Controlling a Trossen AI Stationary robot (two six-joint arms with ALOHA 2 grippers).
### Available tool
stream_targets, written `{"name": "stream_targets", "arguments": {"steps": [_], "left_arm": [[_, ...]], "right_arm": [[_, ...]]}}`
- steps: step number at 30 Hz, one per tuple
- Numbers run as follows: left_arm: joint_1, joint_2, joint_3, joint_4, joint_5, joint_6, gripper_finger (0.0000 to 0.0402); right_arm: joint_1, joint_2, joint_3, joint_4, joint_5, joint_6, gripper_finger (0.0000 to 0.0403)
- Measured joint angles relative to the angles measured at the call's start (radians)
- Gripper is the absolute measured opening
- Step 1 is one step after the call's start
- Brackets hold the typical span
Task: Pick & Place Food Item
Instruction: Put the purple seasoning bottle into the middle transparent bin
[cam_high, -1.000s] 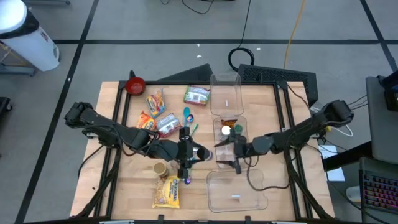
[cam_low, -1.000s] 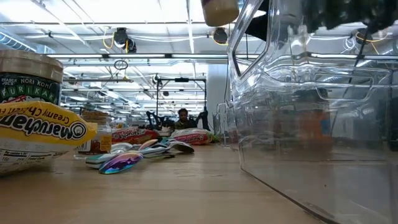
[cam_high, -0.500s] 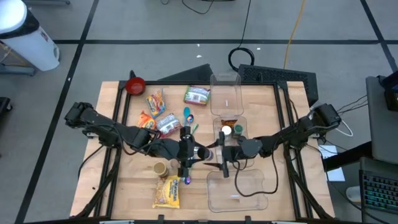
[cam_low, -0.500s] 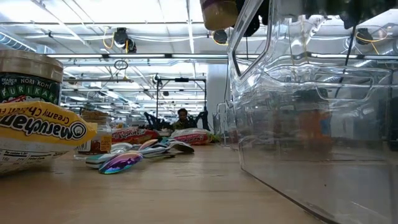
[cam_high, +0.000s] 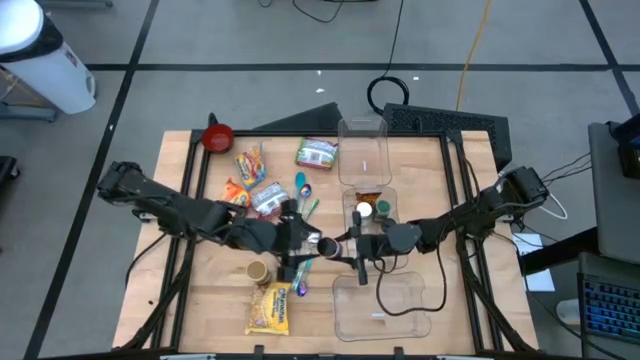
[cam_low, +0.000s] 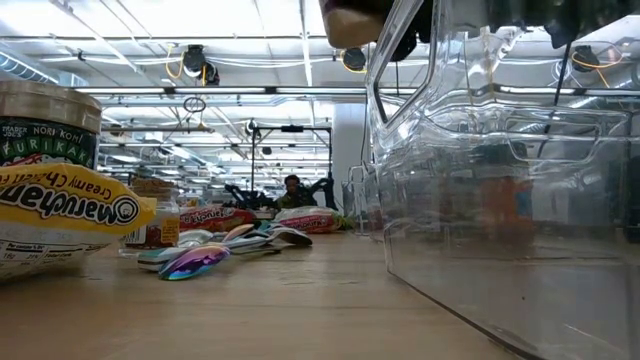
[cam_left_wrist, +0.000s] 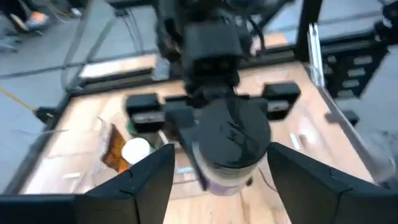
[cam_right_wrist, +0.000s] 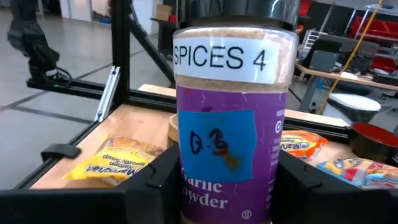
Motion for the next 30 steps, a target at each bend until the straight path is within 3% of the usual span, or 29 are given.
{"name": "stream_targets", "arguments": {"steps": [6, 10, 17, 24, 30], "left_arm": [[-0.017, -0.096, -0.208, 0.184, -0.104, 0.007, 0.028], [-0.002, -0.166, -0.401, 0.472, -0.112, 0.027, 0.0278], [0.074, -0.131, -0.664, 1.085, 0.082, 0.045, 0.0277], [0.11, -0.001, -0.654, 1.217, 0.123, -0.069, 0.0286], [0.108, 0.073, -0.58, 1.223, 0.232, 0.0, 0.0275]], "right_arm": [[0.002, -0.009, 0.0, -0.035, -0.002, -0.003, 0.0153], [0.005, -0.022, -0.001, -0.048, 0.033, -0.007, 0.0153], [0.008, -0.038, -0.001, -0.012, 0.082, -0.029, 0.0153], [0.006, -0.039, -0.002, -0.012, 0.125, -0.036, 0.0153], [0.012, -0.04, -0.003, -0.014, 0.088, -0.04, 0.0153]]}}
